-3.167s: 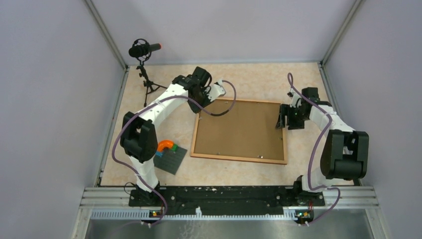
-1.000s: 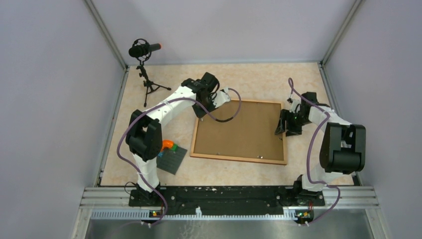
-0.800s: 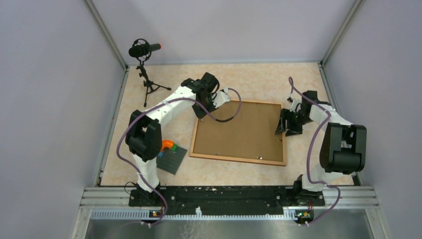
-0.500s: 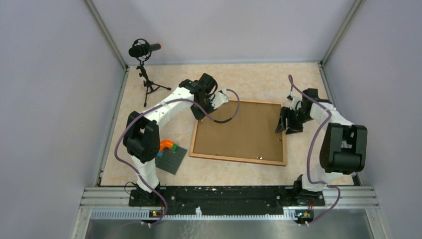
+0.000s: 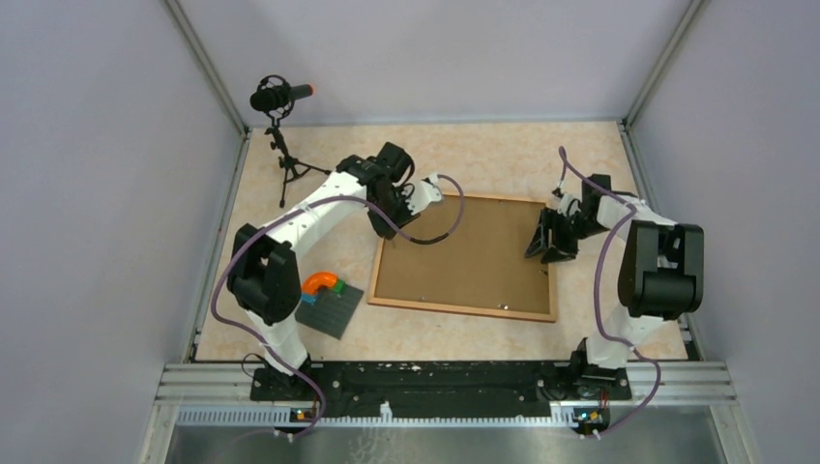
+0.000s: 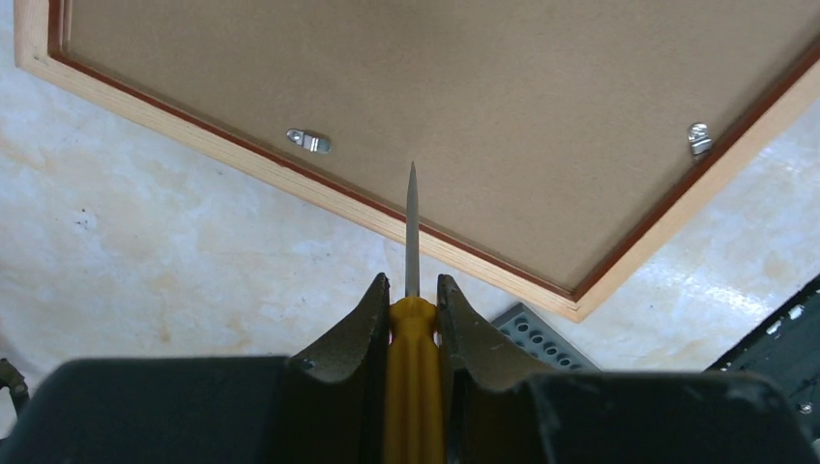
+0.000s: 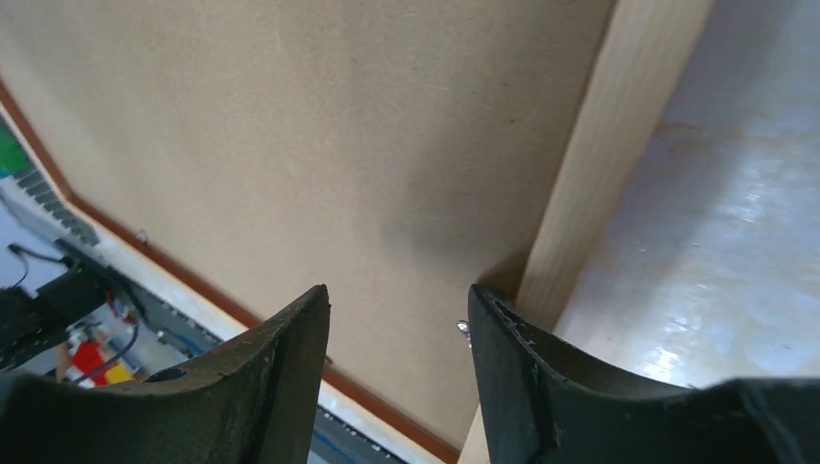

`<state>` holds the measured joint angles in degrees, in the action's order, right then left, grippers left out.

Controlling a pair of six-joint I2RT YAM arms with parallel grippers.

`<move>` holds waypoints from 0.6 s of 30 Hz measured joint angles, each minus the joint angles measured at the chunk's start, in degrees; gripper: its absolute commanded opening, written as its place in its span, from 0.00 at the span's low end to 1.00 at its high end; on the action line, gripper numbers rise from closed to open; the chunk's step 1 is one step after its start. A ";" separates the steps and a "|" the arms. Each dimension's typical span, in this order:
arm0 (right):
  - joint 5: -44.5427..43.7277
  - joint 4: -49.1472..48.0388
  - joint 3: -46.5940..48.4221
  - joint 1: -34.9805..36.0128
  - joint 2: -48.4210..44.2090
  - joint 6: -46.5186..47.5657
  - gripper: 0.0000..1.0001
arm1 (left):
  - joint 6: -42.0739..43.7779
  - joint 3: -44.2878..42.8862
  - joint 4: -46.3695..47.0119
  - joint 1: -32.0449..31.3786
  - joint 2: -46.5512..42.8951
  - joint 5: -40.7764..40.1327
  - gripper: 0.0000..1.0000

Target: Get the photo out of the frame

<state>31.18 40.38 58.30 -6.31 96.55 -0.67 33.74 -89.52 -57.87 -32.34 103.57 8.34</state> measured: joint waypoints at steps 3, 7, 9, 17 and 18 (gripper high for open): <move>2.01 0.96 1.14 0.61 2.23 -0.59 0.55 | 0.48 0.35 -0.46 0.00 -1.51 1.31 0.00; 2.21 3.50 5.05 0.68 2.69 2.38 0.57 | 0.50 0.33 -0.92 0.66 -2.29 3.78 0.00; 2.38 5.44 8.94 0.68 2.69 5.95 0.59 | 0.50 0.28 -1.51 1.51 -2.60 5.90 0.00; 3.72 8.20 27.47 4.57 5.38 19.56 0.63 | 0.22 0.28 -2.10 3.65 -7.72 12.46 0.00; 3.19 8.11 29.59 5.95 6.73 20.59 0.63 | 0.11 0.31 -2.10 3.63 -8.33 12.90 0.00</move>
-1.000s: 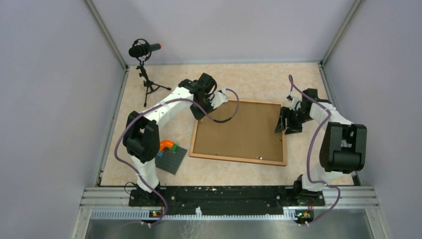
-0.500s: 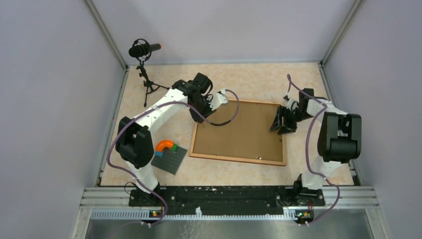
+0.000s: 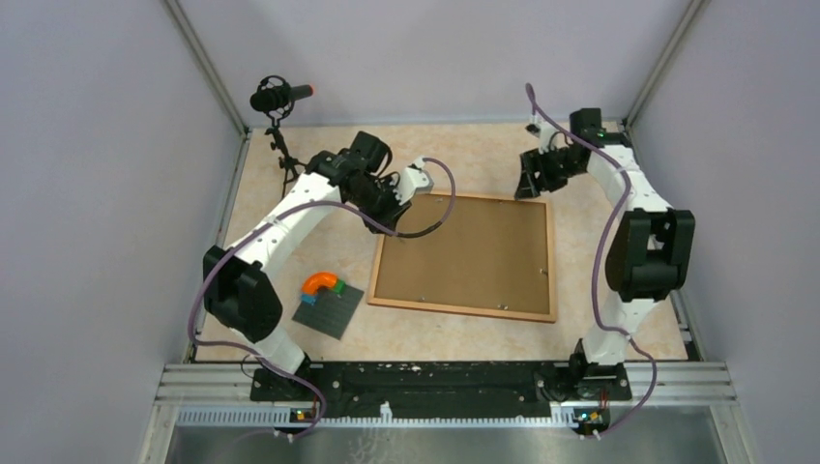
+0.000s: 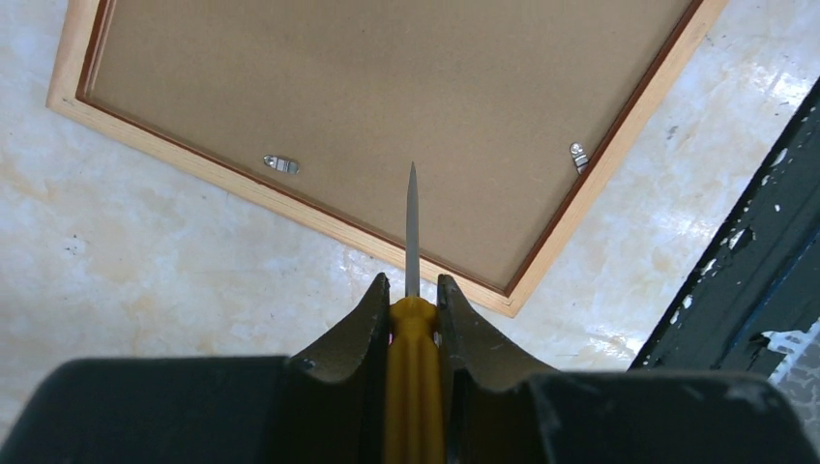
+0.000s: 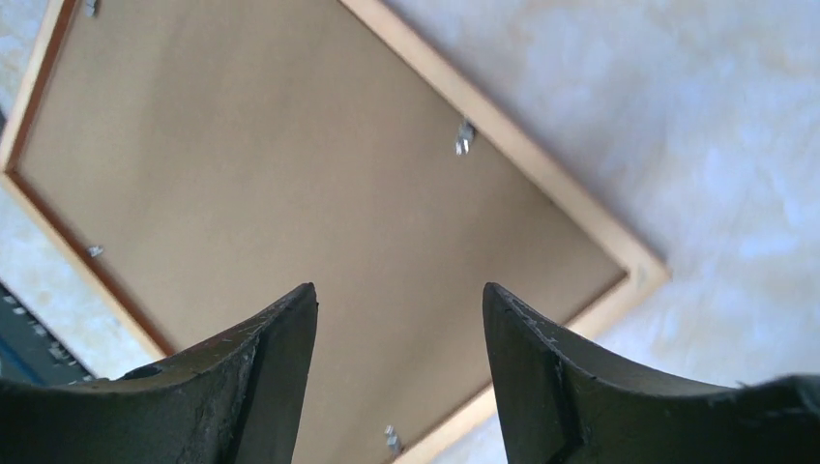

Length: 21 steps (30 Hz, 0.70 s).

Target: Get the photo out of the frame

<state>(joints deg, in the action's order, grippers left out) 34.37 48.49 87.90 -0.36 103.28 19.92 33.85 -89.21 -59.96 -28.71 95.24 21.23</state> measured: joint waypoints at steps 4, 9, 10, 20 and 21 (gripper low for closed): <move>-2.45 -0.96 6.36 5.62 6.58 2.19 0.63 | -1.01 0.74 0.42 0.02 -1.46 0.90 0.00; -5.77 -1.97 12.46 11.21 14.29 3.06 0.63 | -2.91 2.67 1.44 0.55 -2.05 1.79 0.00; -6.32 -2.34 12.96 11.93 15.23 3.06 0.63 | -3.02 3.17 1.64 0.68 -2.29 1.92 0.00; -11.34 -4.61 20.41 16.33 25.03 2.99 0.63 | -3.06 7.43 2.05 1.84 -6.25 2.47 0.00; -11.91 -4.72 21.00 16.46 25.81 3.06 0.62 | -3.04 7.65 2.05 1.84 -6.45 2.56 0.00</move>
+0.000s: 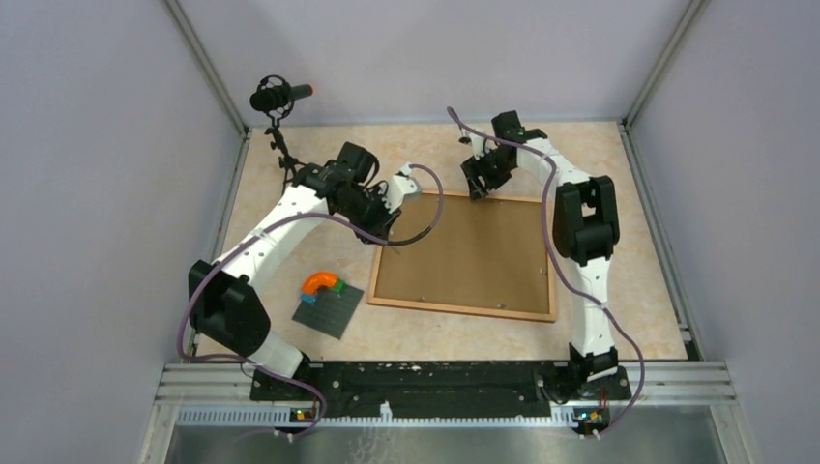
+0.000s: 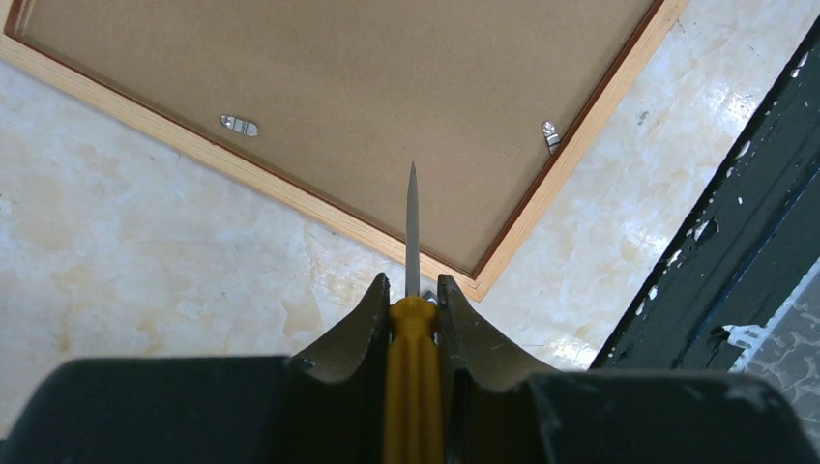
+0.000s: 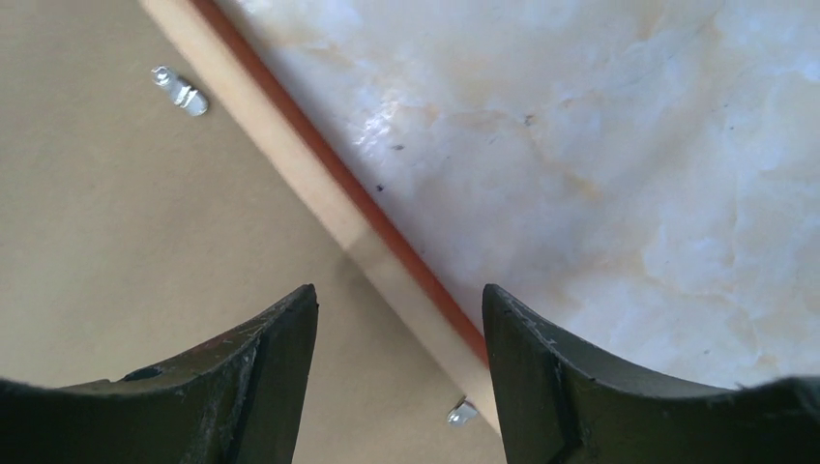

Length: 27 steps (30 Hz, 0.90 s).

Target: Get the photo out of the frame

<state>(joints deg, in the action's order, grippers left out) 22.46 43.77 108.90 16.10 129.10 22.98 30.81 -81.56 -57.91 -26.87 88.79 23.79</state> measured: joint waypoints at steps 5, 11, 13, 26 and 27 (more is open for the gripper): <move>-2.99 -1.03 1.05 0.96 2.82 0.59 0.57 | 0.15 1.25 0.04 0.00 -0.55 0.44 0.00; -4.24 -1.64 2.45 2.21 3.85 0.44 0.47 | 0.13 2.10 0.07 0.09 -0.59 0.42 0.00; -4.39 -2.10 2.60 2.40 4.07 -0.13 0.43 | -0.22 2.34 0.04 0.50 -0.59 0.61 0.00; -5.11 -1.53 4.59 1.73 5.29 -3.23 0.09 | -2.45 3.48 0.94 7.02 -1.27 2.62 0.00; -5.22 -1.57 5.09 1.44 5.60 -3.72 0.08 | -2.43 3.48 0.96 7.02 -1.29 2.67 0.00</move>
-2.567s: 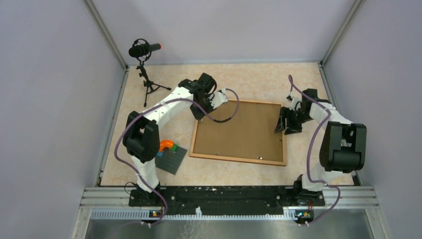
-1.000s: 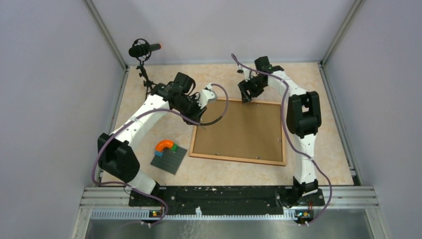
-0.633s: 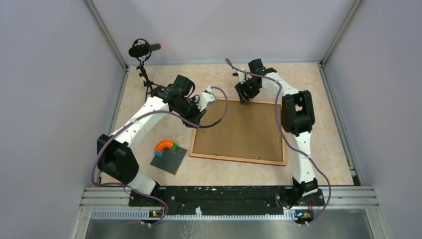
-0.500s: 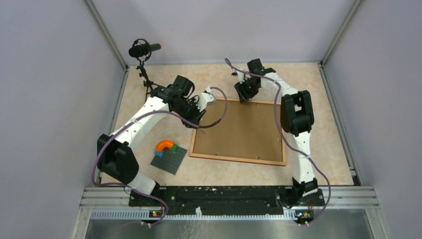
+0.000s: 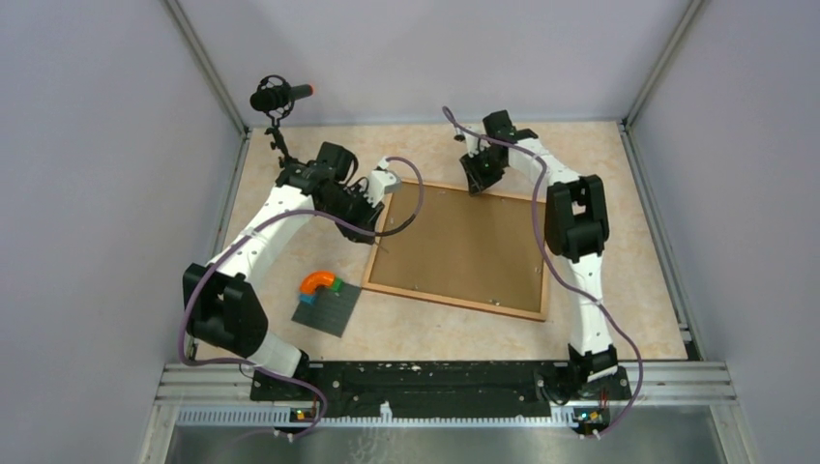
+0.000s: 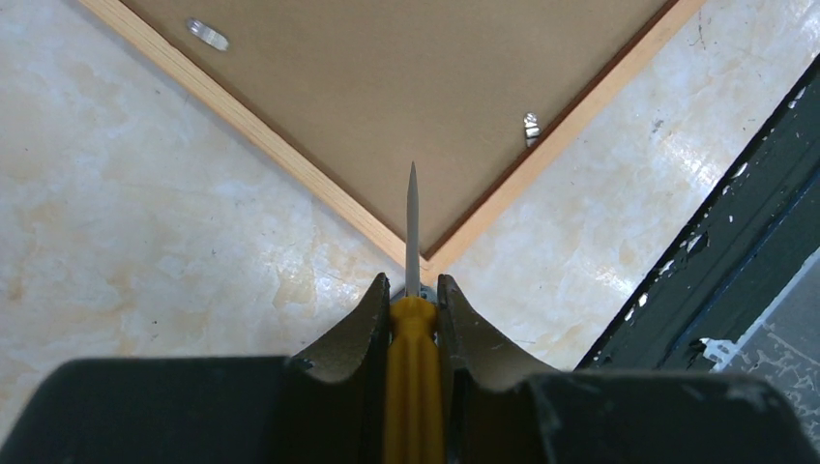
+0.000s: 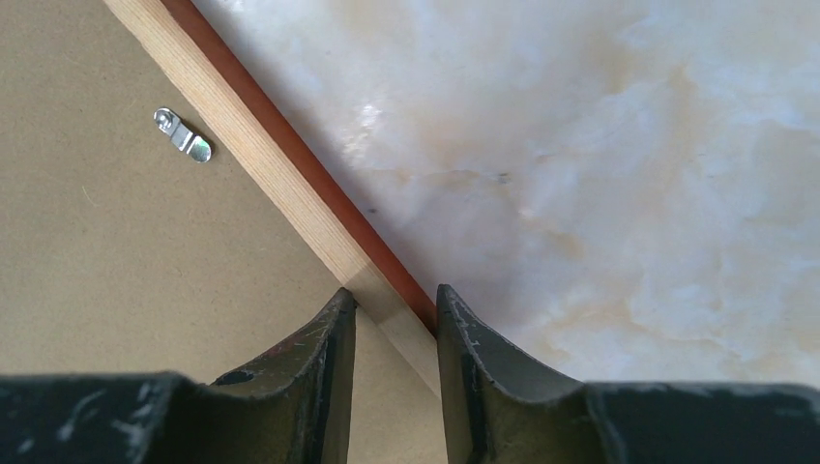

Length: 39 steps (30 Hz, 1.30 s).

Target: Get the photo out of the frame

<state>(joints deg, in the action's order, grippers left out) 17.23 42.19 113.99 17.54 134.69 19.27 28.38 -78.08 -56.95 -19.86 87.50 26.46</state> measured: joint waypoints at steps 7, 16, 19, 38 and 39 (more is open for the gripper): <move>-1.81 -1.46 1.01 -2.93 0.50 -2.14 0.03 | 0.31 0.00 -0.02 0.31 -0.02 0.15 0.00; -1.79 -3.65 -0.76 -5.05 -0.20 -3.41 0.00 | 1.95 0.00 -0.02 0.31 0.02 0.20 0.00; -2.21 -6.27 -3.82 -4.83 -1.68 -4.22 0.00 | 2.23 0.00 0.24 0.31 0.28 -0.46 0.00; 2.32 -8.33 -12.83 -4.52 -6.67 -9.77 0.00 | -3.52 -7.28 14.97 0.13 11.89 -9.79 0.00; 2.47 -8.37 -13.11 -4.52 -6.84 -9.99 0.00 | -3.89 -7.89 15.74 0.13 12.83 -10.36 0.00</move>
<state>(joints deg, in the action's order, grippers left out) 19.70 33.82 100.88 13.02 127.85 9.28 24.49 -85.97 -41.21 -19.73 100.33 16.10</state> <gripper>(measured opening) 0.270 0.241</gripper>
